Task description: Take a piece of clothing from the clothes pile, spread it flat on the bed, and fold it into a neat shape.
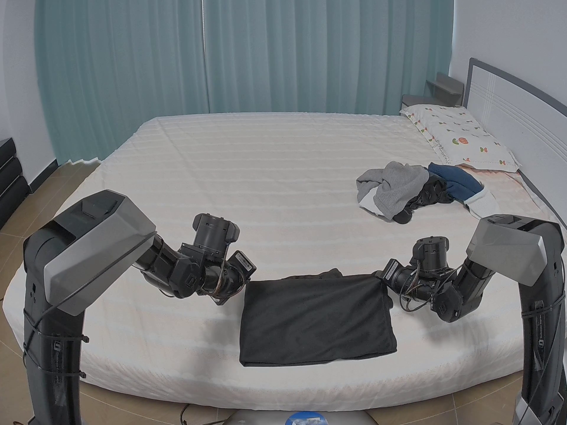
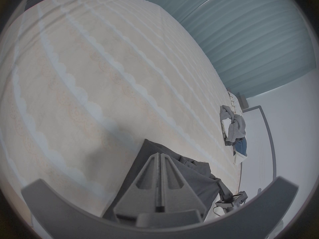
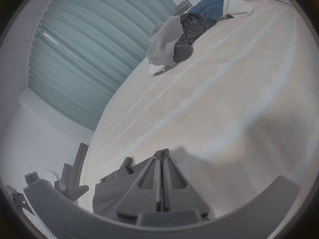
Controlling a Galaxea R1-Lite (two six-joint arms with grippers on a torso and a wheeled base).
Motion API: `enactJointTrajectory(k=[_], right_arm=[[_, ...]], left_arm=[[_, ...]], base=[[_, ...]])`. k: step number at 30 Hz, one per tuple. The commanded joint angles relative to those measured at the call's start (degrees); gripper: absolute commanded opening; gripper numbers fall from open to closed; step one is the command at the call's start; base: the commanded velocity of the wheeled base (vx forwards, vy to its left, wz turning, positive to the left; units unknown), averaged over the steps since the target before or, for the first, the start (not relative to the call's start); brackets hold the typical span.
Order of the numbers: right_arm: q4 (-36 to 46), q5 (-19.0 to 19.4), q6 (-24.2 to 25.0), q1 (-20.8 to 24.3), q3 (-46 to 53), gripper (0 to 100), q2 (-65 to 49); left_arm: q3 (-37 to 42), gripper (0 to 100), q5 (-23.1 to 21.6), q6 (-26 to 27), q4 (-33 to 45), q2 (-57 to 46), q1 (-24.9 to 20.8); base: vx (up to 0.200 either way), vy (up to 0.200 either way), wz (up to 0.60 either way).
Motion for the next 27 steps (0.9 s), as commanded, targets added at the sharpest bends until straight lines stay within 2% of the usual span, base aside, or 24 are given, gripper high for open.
enactJointTrajectory(k=[1,10,13,17,23,24,27], right_arm=[[-1.69,0.03,-0.08,0.24,0.6,100,-0.02],[-2.3,0.03,-0.08,0.24,1.13,100,0.07],[-2.3,0.03,0.0,0.24,1.13,100,0.15],[-2.3,0.03,0.0,0.16,1.13,100,0.33],[-2.3,0.03,0.09,0.16,1.13,100,0.07],[-2.3,0.03,0.18,0.24,1.13,100,0.07],[-2.39,0.03,0.18,0.24,1.13,100,0.07]], left_arm=[[-0.25,100,0.16,-0.3,-0.01,0.1,-0.13],[-0.69,100,0.25,0.14,-2.64,1.42,-1.19],[-0.86,100,1.22,0.31,-3.96,2.39,-1.98],[-0.78,100,5.08,1.98,-4.93,4.06,-3.74],[-0.86,100,5.7,3.3,-5.54,4.85,-4.09],[-0.86,0,5.79,3.3,-5.81,4.94,-4.09],[-0.78,0,7.37,3.22,-5.98,4.94,-4.09]], base=[[0.0,0.0,0.0],[0.0,0.0,0.0],[0.0,0.0,0.0],[0.0,0.0,0.0],[0.0,0.0,0.0],[0.0,0.0,0.0],[0.0,0.0,0.0]])
